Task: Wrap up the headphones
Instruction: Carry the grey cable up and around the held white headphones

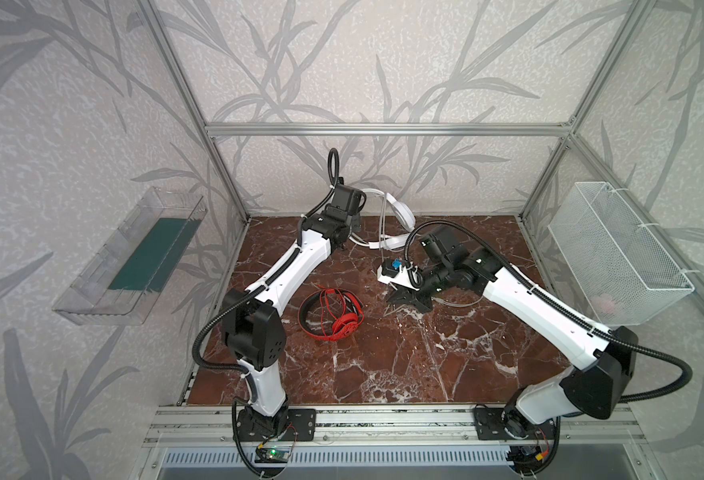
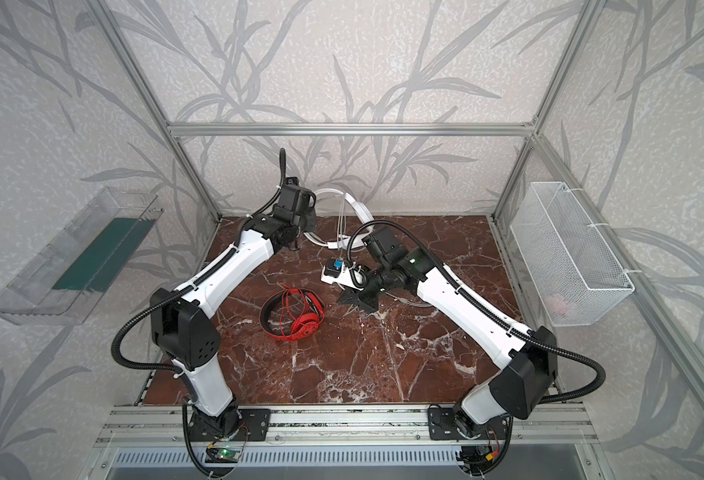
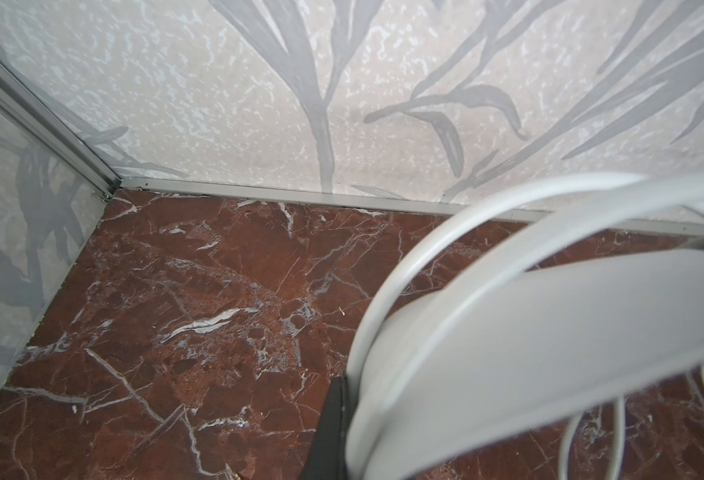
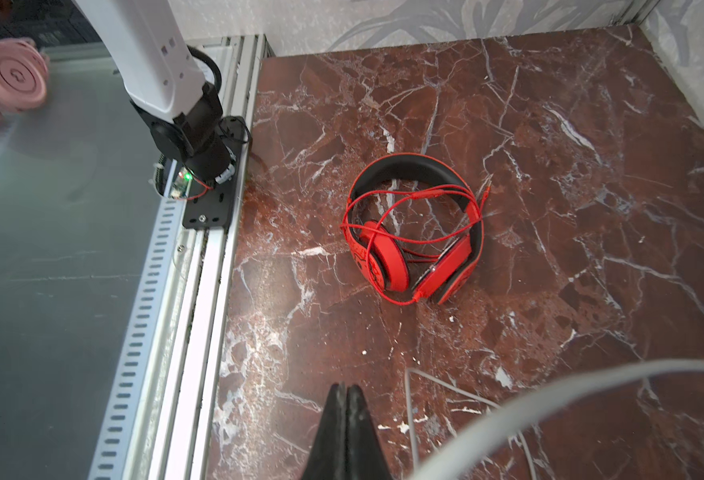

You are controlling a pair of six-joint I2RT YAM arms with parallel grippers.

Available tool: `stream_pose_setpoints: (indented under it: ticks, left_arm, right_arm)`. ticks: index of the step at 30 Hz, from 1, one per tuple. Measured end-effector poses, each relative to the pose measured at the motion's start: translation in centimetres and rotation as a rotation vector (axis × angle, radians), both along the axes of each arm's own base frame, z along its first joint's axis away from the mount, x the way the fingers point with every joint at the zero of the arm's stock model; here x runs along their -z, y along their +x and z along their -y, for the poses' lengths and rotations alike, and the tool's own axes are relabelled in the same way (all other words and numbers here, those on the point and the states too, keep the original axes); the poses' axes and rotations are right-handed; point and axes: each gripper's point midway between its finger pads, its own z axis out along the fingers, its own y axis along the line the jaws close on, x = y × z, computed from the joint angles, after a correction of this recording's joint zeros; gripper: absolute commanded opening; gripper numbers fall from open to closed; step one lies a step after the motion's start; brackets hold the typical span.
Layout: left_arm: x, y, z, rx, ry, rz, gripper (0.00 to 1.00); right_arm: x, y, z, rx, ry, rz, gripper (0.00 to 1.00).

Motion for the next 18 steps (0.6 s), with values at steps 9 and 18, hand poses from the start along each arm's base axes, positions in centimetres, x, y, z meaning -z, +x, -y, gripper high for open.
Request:
stream_pose_setpoints:
  ticks: [9,18]
  left_arm:
    - [2.4,-0.6,0.3,0.081,0.133,-0.091,0.00]
    - [3.5,-1.5,2.0,0.240,0.159,-0.155,0.00]
  right_arm:
    - [-1.7,2.6,2.4,0.002,-0.050,0.148,0.00]
    - [-2.3,4.6,3.2,-0.056,-0.120,0.264,0.00]
